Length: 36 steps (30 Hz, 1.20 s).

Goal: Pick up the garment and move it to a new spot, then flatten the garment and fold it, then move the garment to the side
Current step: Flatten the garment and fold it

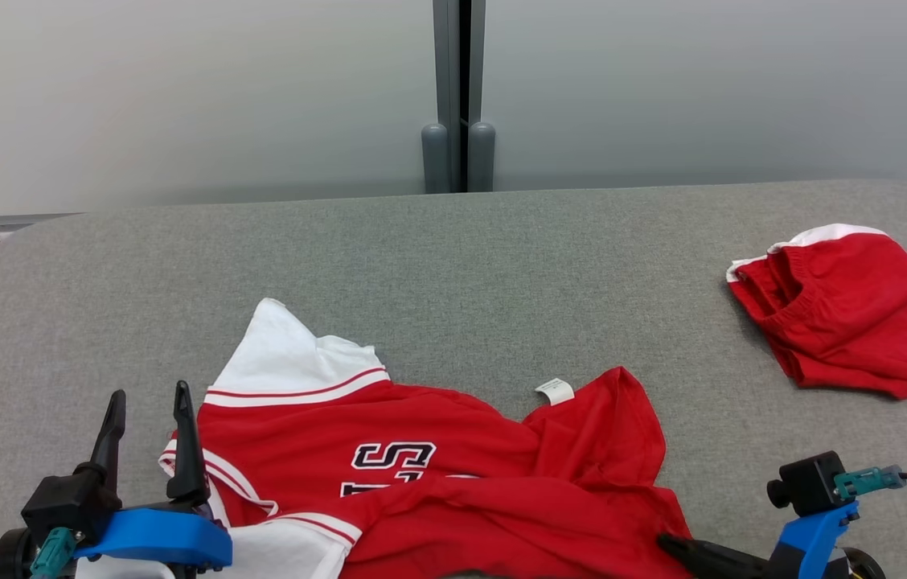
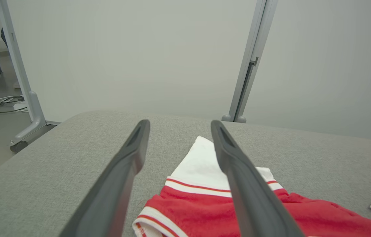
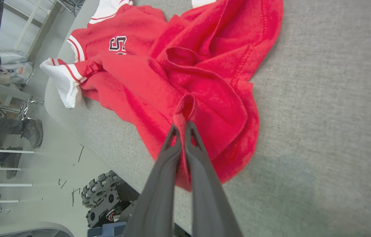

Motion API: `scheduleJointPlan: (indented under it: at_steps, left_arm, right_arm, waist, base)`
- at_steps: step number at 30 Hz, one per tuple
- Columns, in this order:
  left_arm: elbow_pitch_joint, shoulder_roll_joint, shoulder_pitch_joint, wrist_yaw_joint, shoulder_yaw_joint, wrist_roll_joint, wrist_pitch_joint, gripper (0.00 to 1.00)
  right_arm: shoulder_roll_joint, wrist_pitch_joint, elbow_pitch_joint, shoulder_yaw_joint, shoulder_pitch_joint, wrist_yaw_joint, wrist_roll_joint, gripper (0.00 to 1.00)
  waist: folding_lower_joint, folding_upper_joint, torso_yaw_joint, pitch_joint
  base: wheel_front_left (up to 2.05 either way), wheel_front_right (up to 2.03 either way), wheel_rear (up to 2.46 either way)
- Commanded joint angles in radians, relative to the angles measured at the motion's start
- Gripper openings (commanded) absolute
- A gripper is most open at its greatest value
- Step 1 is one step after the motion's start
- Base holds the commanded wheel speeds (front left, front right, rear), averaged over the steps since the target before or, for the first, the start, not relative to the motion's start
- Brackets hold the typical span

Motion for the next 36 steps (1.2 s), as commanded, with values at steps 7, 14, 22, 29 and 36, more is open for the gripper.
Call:
scheduleJointPlan:
  at_steps: [7, 14, 22, 29, 36]
  left_arm:
    - [0.007, -0.002, -0.005, 0.001, 0.001, 0.007, -0.004, 1.00]
    - [0.011, -0.006, -0.003, -0.002, -0.001, 0.003, -0.004, 1.00]
    - [0.018, -0.013, -0.025, -0.004, -0.013, 0.002, -0.004, 1.00]
    - [0.032, -0.021, -0.042, -0.010, -0.029, -0.004, -0.004, 1.00]
    - [0.050, -0.026, -0.049, -0.012, -0.025, -0.008, -0.004, 1.00]
  right_arm:
    - [0.024, -0.025, 0.003, -0.051, 0.009, 0.000, 0.012, 1.00]
    - [0.028, -0.131, -0.005, -0.150, -0.020, 0.000, 0.011, 1.00]
    - [0.155, -0.146, 0.243, -0.202, -0.194, 0.000, -0.104, 1.00]
    - [0.255, -0.037, 0.512, -0.177, -0.355, 0.000, -0.217, 1.00]
    - [0.299, 0.078, 0.694, -0.136, -0.418, 0.000, -0.259, 1.00]
  waist:
    - [0.0000, 0.0000, 0.011, -0.003]
    - [0.0000, 0.0000, 0.026, -0.007]
    - [0.0000, 0.0000, 0.045, 0.008]
    - [0.0000, 0.0000, 0.086, 0.021]
    - [0.0000, 0.0000, 0.119, 0.022]
  base:
    - [0.00, 0.00, 0.00]
    - [0.00, 0.00, 0.00]
    - [0.00, 0.00, 0.00]
    - [0.00, 0.00, 0.00]
    - [0.00, 0.00, 0.00]
